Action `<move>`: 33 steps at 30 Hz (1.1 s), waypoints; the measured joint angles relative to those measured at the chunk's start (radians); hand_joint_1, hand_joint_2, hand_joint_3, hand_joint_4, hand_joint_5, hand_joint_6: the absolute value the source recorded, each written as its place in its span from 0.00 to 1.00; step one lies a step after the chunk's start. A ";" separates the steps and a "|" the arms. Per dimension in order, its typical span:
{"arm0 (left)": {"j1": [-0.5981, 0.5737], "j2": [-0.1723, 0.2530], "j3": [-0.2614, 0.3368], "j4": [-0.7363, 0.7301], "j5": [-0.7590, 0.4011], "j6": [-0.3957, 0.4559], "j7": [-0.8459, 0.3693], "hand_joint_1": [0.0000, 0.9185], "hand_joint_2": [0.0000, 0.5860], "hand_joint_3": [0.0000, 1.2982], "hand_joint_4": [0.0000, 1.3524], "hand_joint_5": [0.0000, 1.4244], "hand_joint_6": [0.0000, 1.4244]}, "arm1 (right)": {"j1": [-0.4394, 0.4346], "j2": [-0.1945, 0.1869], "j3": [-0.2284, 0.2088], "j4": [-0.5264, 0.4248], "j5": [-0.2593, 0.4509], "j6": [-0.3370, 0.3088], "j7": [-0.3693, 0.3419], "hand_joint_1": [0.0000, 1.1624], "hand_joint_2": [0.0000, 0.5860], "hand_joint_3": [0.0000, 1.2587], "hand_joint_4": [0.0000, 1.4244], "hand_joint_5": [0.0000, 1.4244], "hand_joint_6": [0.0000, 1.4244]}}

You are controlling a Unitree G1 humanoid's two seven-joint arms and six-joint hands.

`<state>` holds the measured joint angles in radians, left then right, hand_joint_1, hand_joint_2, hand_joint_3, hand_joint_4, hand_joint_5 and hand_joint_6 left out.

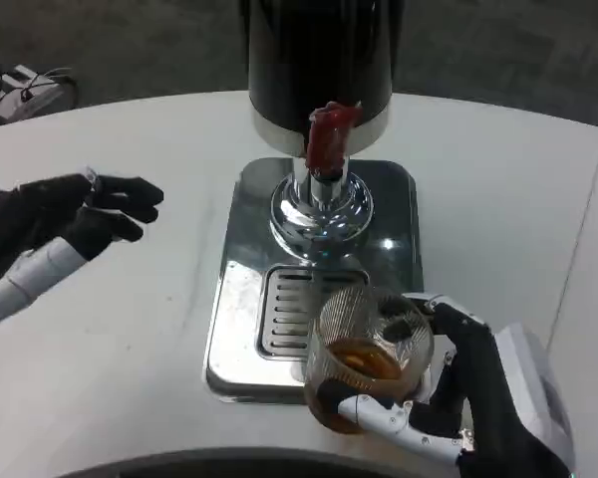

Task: Grasp the cup under the faucet to collect the drink, then remove the cup.

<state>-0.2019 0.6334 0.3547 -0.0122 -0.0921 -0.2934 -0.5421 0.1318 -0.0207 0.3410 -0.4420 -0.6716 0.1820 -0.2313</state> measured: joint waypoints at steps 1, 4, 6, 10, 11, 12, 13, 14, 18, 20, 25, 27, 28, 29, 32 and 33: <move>0.005 0.002 -0.003 0.005 0.012 -0.009 0.000 0.00 0.06 0.33 0.28 0.29 0.25 | 0.000 0.000 -0.002 -0.005 -0.001 0.000 0.004 0.62 0.29 0.79 0.79 0.90 0.86; 0.033 0.020 -0.017 0.018 0.048 -0.032 0.002 0.00 0.07 0.32 0.27 0.27 0.23 | 0.011 -0.009 -0.006 -0.031 -0.005 0.000 0.025 0.62 0.29 0.79 0.79 0.90 0.86; 0.054 0.027 -0.027 0.025 0.070 -0.051 0.003 0.00 0.07 0.32 0.26 0.26 0.22 | 0.018 -0.017 -0.012 -0.047 -0.010 0.000 0.039 0.62 0.29 0.79 0.79 0.90 0.86; 0.087 0.033 -0.054 0.025 0.103 -0.089 0.009 0.00 0.07 0.31 0.24 0.24 0.21 | 0.045 -0.029 -0.015 -0.095 -0.014 0.000 0.077 0.62 0.29 0.79 0.79 0.91 0.86; 0.091 0.033 -0.057 0.025 0.104 -0.092 0.009 0.00 0.07 0.30 0.24 0.23 0.20 | 0.047 -0.031 -0.015 -0.102 -0.015 0.000 0.080 0.62 0.29 0.79 0.79 0.91 0.86; 0.104 0.033 -0.066 0.024 0.109 -0.098 0.009 0.00 0.07 0.30 0.23 0.23 0.20 | 0.053 -0.034 -0.018 -0.125 -0.015 0.000 0.096 0.62 0.29 0.79 0.79 0.91 0.86; 0.112 0.033 -0.070 0.022 0.115 -0.099 0.009 0.00 0.07 0.30 0.23 0.22 0.19 | 0.055 -0.035 -0.019 -0.135 -0.016 0.000 0.103 0.62 0.29 0.79 0.79 0.91 0.86; 0.117 0.035 -0.077 0.020 0.123 -0.100 0.009 0.00 0.07 0.29 0.23 0.22 0.19 | 0.058 -0.037 -0.022 -0.146 -0.018 0.000 0.110 0.62 0.29 0.79 0.79 0.91 0.86; 0.128 0.037 -0.095 -0.001 0.138 -0.107 0.009 0.00 0.08 0.27 0.20 0.20 0.18 | 0.069 -0.055 -0.032 -0.180 -0.019 0.000 0.154 0.62 0.29 0.79 0.79 0.91 0.87; 0.135 0.037 -0.103 -0.031 0.140 -0.117 0.009 0.00 0.08 0.26 0.18 0.19 0.17 | 0.075 -0.063 -0.042 -0.204 -0.019 0.000 0.178 0.62 0.29 0.79 0.79 0.91 0.87; 0.159 0.039 -0.117 -0.096 0.144 -0.125 0.008 0.00 0.09 0.24 0.16 0.17 0.16 | 0.100 -0.081 -0.063 -0.245 -0.013 0.000 0.221 0.62 0.29 0.80 0.80 0.91 0.87; 0.178 0.039 -0.121 -0.128 0.145 -0.125 0.008 0.00 0.09 0.24 0.16 0.16 0.15 | 0.125 -0.106 -0.069 -0.267 -0.007 -0.001 0.250 0.62 0.28 0.80 0.79 0.91 0.87; 0.189 0.039 -0.122 -0.146 0.145 -0.125 0.009 0.00 0.09 0.23 0.15 0.16 0.14 | 0.130 -0.110 -0.072 -0.272 -0.005 -0.001 0.258 0.62 0.28 0.80 0.79 0.92 0.87; 0.198 0.039 -0.123 -0.159 0.145 -0.125 0.008 0.00 0.09 0.23 0.15 0.15 0.14 | 0.132 -0.112 -0.075 -0.276 -0.003 -0.001 0.264 0.62 0.28 0.80 0.79 0.92 0.87; 0.228 0.039 -0.130 -0.200 0.149 -0.123 0.008 0.00 0.09 0.22 0.13 0.13 0.13 | 0.146 -0.128 -0.088 -0.300 0.002 -0.002 0.286 0.62 0.28 0.80 0.80 0.92 0.87; 0.238 0.039 -0.132 -0.214 0.159 -0.122 0.008 0.00 0.10 0.21 0.12 0.12 0.13 | 0.147 -0.132 -0.091 -0.308 0.003 -0.003 0.290 0.62 0.28 0.80 0.79 0.92 0.87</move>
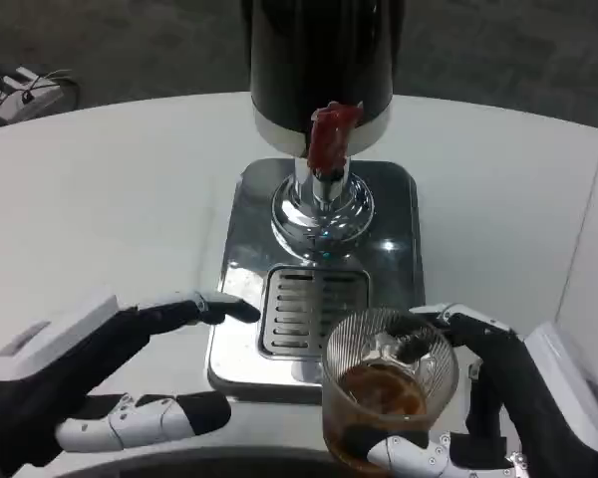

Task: Grasp the cup under the faucet to collect the drink, then remove the cup.

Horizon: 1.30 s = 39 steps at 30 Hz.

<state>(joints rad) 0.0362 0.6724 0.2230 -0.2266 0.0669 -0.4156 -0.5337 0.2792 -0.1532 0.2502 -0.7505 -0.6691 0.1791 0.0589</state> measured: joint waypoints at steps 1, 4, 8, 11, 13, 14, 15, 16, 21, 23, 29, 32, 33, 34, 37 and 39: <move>0.006 0.000 -0.003 -0.009 0.010 0.000 0.000 0.00 0.10 0.21 0.11 0.12 0.13 | 0.000 -0.002 -0.001 -0.004 0.000 0.000 0.003 0.62 0.28 0.80 0.79 0.92 0.87; 0.040 0.006 -0.009 -0.058 0.046 0.000 0.000 0.00 0.10 0.19 0.08 0.09 0.11 | -0.001 -0.020 -0.008 -0.025 0.006 -0.001 0.035 0.63 0.28 0.80 0.80 0.92 0.87; 0.065 0.010 -0.008 -0.087 0.067 0.000 0.000 0.00 0.10 0.16 0.04 0.06 0.09 | -0.009 -0.030 -0.020 -0.047 0.018 -0.002 0.064 0.63 0.28 0.80 0.79 0.92 0.87; 0.089 0.010 -0.005 -0.110 0.090 -0.006 0.004 0.00 0.10 0.13 0.00 0.02 0.07 | -0.028 -0.039 -0.033 -0.049 0.029 -0.002 0.088 0.64 0.27 0.80 0.79 0.92 0.87; 0.099 0.010 -0.005 -0.115 0.100 -0.007 0.008 0.00 0.10 0.12 0.00 0.02 0.07 | -0.038 -0.041 -0.040 -0.049 0.031 -0.002 0.098 0.64 0.27 0.80 0.79 0.92 0.87; 0.102 0.010 -0.004 -0.116 0.101 -0.007 0.010 0.00 0.10 0.10 0.00 0.01 0.07 | -0.043 -0.041 -0.043 -0.049 0.033 -0.002 0.100 0.64 0.27 0.80 0.79 0.92 0.87; 0.107 0.010 -0.001 -0.119 0.106 -0.008 0.016 0.00 0.10 0.09 0.00 0.00 0.06 | -0.051 -0.041 -0.045 -0.049 0.033 -0.002 0.103 0.64 0.27 0.80 0.79 0.92 0.87; 0.109 0.010 0.002 -0.120 0.112 -0.010 0.021 0.00 0.11 0.08 0.00 0.00 0.06 | -0.060 -0.041 -0.046 -0.049 0.035 -0.002 0.106 0.64 0.27 0.80 0.79 0.92 0.87; 0.115 0.010 0.009 -0.130 0.140 -0.017 0.043 0.00 0.11 0.03 0.00 0.00 0.03 | -0.089 -0.041 -0.047 -0.049 0.045 -0.002 0.120 0.64 0.27 0.80 0.80 0.92 0.87; 0.122 0.010 0.013 -0.139 0.143 -0.025 0.045 0.00 0.11 0.01 0.00 0.00 0.01 | -0.099 -0.040 -0.048 -0.049 0.048 -0.002 0.122 0.64 0.27 0.80 0.79 0.92 0.87; 0.153 0.010 0.029 -0.168 0.162 -0.040 0.051 0.00 0.11 0.00 0.00 0.00 0.00 | -0.110 -0.038 -0.047 -0.049 0.050 -0.002 0.138 0.64 0.27 0.81 0.79 0.92 0.87; 0.179 0.011 0.035 -0.196 0.177 -0.051 0.052 0.00 0.11 0.00 0.00 0.00 0.00 | -0.110 -0.037 -0.047 -0.057 0.053 -0.002 0.149 0.64 0.27 0.81 0.79 0.92 0.87; 0.189 0.011 0.037 -0.202 0.177 -0.055 0.052 0.00 0.11 0.00 0.00 0.00 0.00 | -0.110 -0.037 -0.047 -0.068 0.057 -0.002 0.153 0.64 0.27 0.81 0.79 0.92 0.87; 0.200 0.013 0.040 -0.209 0.177 -0.062 0.052 0.00 0.11 0.00 0.00 0.00 0.00 | -0.110 -0.036 -0.047 -0.080 0.064 -0.002 0.155 0.64 0.27 0.81 0.79 0.92 0.87; 0.226 0.018 0.047 -0.229 0.181 -0.070 0.051 0.00 0.10 0.00 0.00 0.00 0.00 | -0.110 -0.036 -0.047 -0.084 0.066 -0.002 0.162 0.64 0.27 0.81 0.79 0.92 0.87; 0.233 0.018 0.051 -0.236 0.182 -0.070 0.051 0.00 0.10 0.00 0.00 0.00 0.00 | -0.107 -0.036 -0.047 -0.091 0.067 -0.002 0.169 0.64 0.27 0.81 0.79 0.92 0.87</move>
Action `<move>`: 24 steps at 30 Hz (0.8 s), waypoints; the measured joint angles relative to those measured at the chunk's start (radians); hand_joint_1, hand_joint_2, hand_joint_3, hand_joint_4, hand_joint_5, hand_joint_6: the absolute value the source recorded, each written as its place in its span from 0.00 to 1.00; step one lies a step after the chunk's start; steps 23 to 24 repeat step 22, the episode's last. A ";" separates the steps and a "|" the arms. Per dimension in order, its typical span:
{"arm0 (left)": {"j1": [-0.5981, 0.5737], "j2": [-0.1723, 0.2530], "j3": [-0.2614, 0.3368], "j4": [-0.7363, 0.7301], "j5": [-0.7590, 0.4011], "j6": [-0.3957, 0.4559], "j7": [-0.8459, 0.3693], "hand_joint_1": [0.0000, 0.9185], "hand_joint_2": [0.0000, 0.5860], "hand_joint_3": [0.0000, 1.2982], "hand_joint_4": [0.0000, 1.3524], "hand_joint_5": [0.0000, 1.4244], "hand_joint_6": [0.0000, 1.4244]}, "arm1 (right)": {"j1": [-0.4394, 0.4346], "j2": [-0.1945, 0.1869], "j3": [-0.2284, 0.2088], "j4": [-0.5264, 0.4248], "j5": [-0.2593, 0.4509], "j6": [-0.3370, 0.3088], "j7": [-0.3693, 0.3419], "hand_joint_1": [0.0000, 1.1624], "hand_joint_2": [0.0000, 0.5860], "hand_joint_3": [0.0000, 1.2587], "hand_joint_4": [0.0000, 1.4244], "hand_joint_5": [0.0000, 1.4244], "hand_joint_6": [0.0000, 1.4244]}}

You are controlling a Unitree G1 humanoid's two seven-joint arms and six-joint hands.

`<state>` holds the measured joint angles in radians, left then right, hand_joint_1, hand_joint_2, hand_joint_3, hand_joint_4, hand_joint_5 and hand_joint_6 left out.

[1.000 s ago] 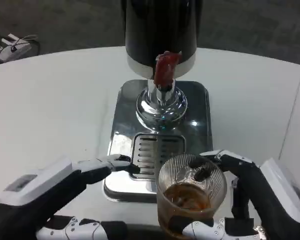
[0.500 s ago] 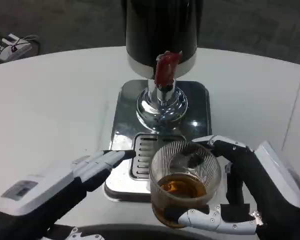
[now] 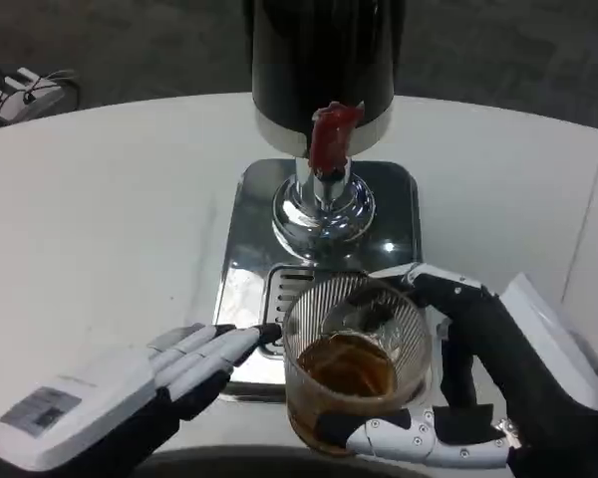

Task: Grasp the cup under the faucet to collect the drink, then remove the cup.

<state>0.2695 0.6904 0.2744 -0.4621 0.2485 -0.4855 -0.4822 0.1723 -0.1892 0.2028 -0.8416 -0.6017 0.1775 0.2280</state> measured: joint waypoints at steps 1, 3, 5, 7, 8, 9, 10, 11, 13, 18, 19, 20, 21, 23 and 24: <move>0.003 0.000 0.003 -0.001 0.000 0.000 0.000 0.00 0.10 0.00 0.00 0.00 0.00 | 0.004 -0.001 -0.001 -0.010 0.000 0.000 0.004 0.64 0.27 0.81 0.79 0.92 0.87; 0.007 0.000 0.006 -0.001 0.001 0.000 0.000 0.00 0.10 0.00 0.00 0.00 0.00 | 0.009 -0.001 -0.004 -0.026 0.002 0.000 0.005 0.64 0.27 0.81 0.79 0.92 0.87; 0.007 0.000 0.009 -0.001 0.001 0.000 0.000 0.00 0.10 0.00 0.00 0.00 0.00 | 0.011 -0.001 -0.007 -0.028 0.004 0.000 0.005 0.64 0.27 0.81 0.79 0.92 0.87; 0.007 0.000 0.014 -0.001 0.001 0.000 0.000 0.00 0.10 0.00 0.00 0.00 0.00 | 0.016 -0.001 -0.011 -0.028 0.004 0.000 0.006 0.64 0.27 0.81 0.79 0.92 0.87; 0.007 0.000 0.017 -0.001 0.001 0.001 0.000 0.00 0.10 0.00 0.00 0.00 0.00 | 0.018 -0.001 -0.011 -0.028 0.004 0.000 0.006 0.64 0.27 0.81 0.79 0.92 0.88; 0.007 0.000 0.017 -0.002 0.001 0.002 0.000 0.00 0.10 0.00 0.00 0.00 0.00 | 0.020 -0.001 -0.011 -0.028 0.004 0.000 0.006 0.64 0.27 0.81 0.79 0.92 0.88; 0.007 0.000 0.018 -0.002 0.001 0.003 0.000 0.00 0.10 0.00 0.00 0.00 0.00 | 0.021 -0.001 -0.011 -0.028 0.004 0.000 0.006 0.64 0.27 0.81 0.79 0.92 0.88; 0.007 0.000 0.018 -0.002 0.001 0.005 0.000 0.00 0.10 0.00 0.00 0.00 0.00 | 0.026 -0.001 -0.010 -0.029 0.005 0.000 0.006 0.64 0.27 0.81 0.80 0.93 0.88; 0.007 0.000 0.019 -0.002 0.001 0.012 0.000 0.00 0.10 0.00 0.00 0.00 0.00 | 0.031 -0.001 -0.010 -0.029 0.008 0.000 0.007 0.64 0.27 0.81 0.80 0.93 0.88; 0.008 0.000 0.019 -0.005 0.002 0.024 0.000 0.00 0.10 0.00 0.00 0.00 0.00 | 0.038 -0.002 -0.011 -0.030 0.016 0.000 0.007 0.64 0.27 0.81 0.80 0.93 0.88; 0.008 0.000 0.019 -0.006 0.002 0.026 0.000 0.00 0.10 0.00 0.00 0.00 0.00 | 0.038 -0.002 -0.011 -0.030 0.018 0.000 0.007 0.64 0.27 0.81 0.80 0.93 0.88; 0.008 0.000 0.019 -0.007 0.004 0.029 0.000 0.00 0.10 0.00 0.00 0.00 0.00 | 0.039 -0.002 -0.011 -0.031 0.019 0.000 0.007 0.64 0.27 0.81 0.80 0.93 0.88; 0.008 0.000 0.019 -0.008 0.005 0.031 0.000 0.00 0.10 0.00 0.00 0.00 0.00 | 0.039 -0.003 -0.012 -0.031 0.019 0.000 0.007 0.64 0.27 0.81 0.80 0.93 0.88; 0.008 0.000 0.019 -0.009 0.006 0.032 0.000 0.00 0.10 0.00 0.00 0.00 0.00 | 0.039 -0.004 -0.012 -0.031 0.019 0.000 0.007 0.64 0.27 0.81 0.80 0.93 0.88; 0.008 0.000 0.019 -0.009 0.006 0.032 0.000 0.00 0.10 0.00 0.00 0.00 0.00 | 0.039 -0.004 -0.012 -0.031 0.019 0.000 0.007 0.64 0.27 0.81 0.80 0.93 0.88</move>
